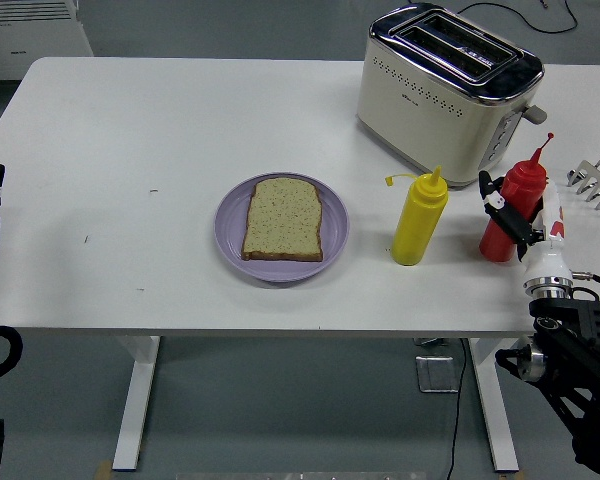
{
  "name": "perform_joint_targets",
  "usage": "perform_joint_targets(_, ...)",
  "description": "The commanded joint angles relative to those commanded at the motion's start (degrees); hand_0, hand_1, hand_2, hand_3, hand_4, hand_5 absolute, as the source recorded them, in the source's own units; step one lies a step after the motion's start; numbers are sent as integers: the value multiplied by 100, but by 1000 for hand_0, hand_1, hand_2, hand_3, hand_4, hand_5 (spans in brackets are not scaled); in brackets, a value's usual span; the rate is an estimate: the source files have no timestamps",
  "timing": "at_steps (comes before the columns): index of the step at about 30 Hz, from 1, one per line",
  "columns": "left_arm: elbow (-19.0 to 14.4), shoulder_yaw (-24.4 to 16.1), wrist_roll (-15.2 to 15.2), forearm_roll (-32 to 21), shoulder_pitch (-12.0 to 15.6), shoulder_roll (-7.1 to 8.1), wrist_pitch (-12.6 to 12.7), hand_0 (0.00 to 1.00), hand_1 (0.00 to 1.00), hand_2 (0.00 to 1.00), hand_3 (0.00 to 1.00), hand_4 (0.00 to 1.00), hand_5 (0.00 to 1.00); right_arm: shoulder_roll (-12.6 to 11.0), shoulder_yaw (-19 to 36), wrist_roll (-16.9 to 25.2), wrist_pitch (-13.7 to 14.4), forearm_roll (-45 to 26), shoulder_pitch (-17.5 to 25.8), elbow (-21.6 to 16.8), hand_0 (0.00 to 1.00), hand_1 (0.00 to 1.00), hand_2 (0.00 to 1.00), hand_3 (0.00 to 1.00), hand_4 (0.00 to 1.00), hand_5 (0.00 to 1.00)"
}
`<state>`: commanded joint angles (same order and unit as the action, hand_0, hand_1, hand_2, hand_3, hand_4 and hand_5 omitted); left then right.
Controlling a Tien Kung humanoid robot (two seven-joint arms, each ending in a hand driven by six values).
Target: Pick up the cup,pour liquid into bread,place the cup on the desk
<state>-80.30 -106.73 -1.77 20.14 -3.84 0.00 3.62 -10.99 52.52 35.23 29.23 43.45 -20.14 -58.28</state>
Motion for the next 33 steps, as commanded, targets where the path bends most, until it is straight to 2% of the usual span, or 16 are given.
perform_joint_targets(4,5,3,0,-2,5,0,-1,793,761,757,691,567,998,0,-21,76,34,-36,11,51,333,333,367,402,781,366)
perform_joint_targets(5,4,5,0,-1,4,0,-2,793,761,757,691,567,998,-2,-21,81,35,-48,15,61,383,394,403,436,784,363)
perform_joint_targets(10,1,6,-1,-1,4,0,0,793,761,757,691,567,998,-11,-20,110,40,-119,28,74,383,394,403,436,784,363)
perform_joint_targets(11,0,13,-1,-2,4,0,-2,793,761,757,691,566,998,-12,-14,151,56,-143,35,75,413,429,439,489,794,370)
perform_joint_targets(16,1,14,-2,-1,13,0,1,793,761,757,691,566,998,-13,-8,175,97,-195,56,64,413,429,439,489,794,370)
perform_joint_targets(17,1,15,-2,-1,15,0,1,792,761,756,691,566,998,-13,-11,175,104,-206,60,57,451,462,466,527,817,383)
perform_joint_targets(28,10,45,-1,0,25,0,-4,793,761,756,691,566,998,-35,-58,175,340,-123,146,-50,454,468,476,542,836,400)
perform_joint_targets(29,10,45,-1,0,25,0,-4,793,761,757,691,566,998,-44,-47,175,373,-84,165,-80,538,543,564,647,852,413)
perform_joint_targets(33,15,39,-2,-4,27,0,-4,793,761,757,691,566,998,-77,0,175,525,117,241,-190,538,543,564,647,852,413)
